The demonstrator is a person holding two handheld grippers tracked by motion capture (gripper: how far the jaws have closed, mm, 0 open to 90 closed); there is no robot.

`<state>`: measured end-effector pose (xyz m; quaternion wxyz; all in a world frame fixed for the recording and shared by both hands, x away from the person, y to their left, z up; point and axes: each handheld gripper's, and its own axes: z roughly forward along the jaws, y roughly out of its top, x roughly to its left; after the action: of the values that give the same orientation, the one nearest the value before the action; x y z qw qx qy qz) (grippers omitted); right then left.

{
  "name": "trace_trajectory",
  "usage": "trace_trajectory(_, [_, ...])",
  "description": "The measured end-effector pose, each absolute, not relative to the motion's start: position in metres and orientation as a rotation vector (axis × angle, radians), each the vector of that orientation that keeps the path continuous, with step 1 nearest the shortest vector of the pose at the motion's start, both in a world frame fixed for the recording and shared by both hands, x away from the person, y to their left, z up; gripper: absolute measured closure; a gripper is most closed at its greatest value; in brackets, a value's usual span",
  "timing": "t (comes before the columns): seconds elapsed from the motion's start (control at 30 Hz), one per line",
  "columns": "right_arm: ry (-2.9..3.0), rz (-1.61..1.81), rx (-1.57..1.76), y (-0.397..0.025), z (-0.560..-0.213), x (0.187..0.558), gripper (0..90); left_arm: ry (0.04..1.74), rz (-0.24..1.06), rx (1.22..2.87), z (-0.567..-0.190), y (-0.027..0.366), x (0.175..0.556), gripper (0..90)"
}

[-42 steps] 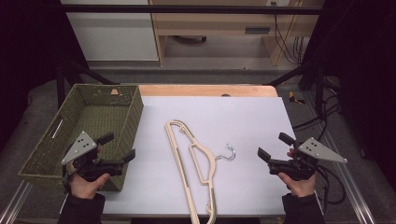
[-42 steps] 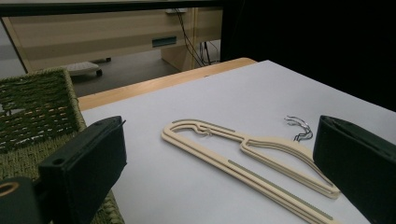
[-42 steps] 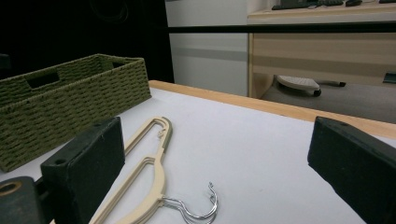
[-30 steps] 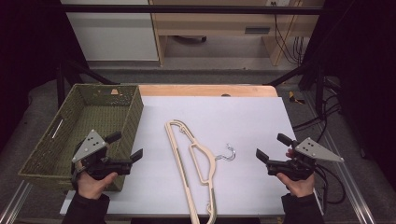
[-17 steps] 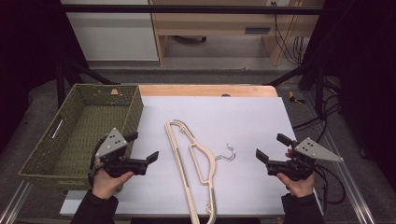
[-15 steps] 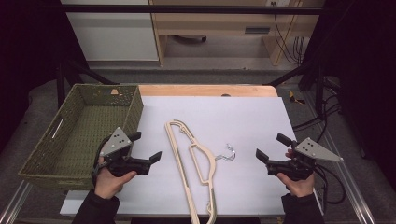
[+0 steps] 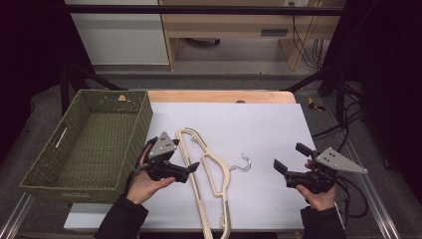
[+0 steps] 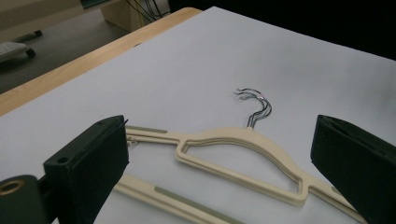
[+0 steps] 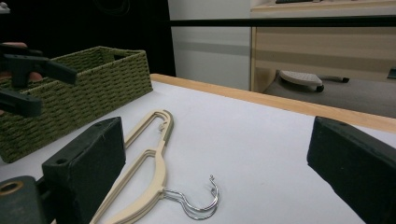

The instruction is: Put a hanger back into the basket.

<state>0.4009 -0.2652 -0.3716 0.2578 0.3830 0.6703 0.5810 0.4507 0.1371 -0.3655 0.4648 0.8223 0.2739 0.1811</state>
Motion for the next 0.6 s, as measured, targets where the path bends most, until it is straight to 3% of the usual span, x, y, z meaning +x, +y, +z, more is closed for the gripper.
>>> trace_trajectory(0.6, [1.823,1.579,1.034,-0.265,-0.372,0.401,5.1,0.634,0.341,2.139,-0.396,0.069,0.477,10.5])
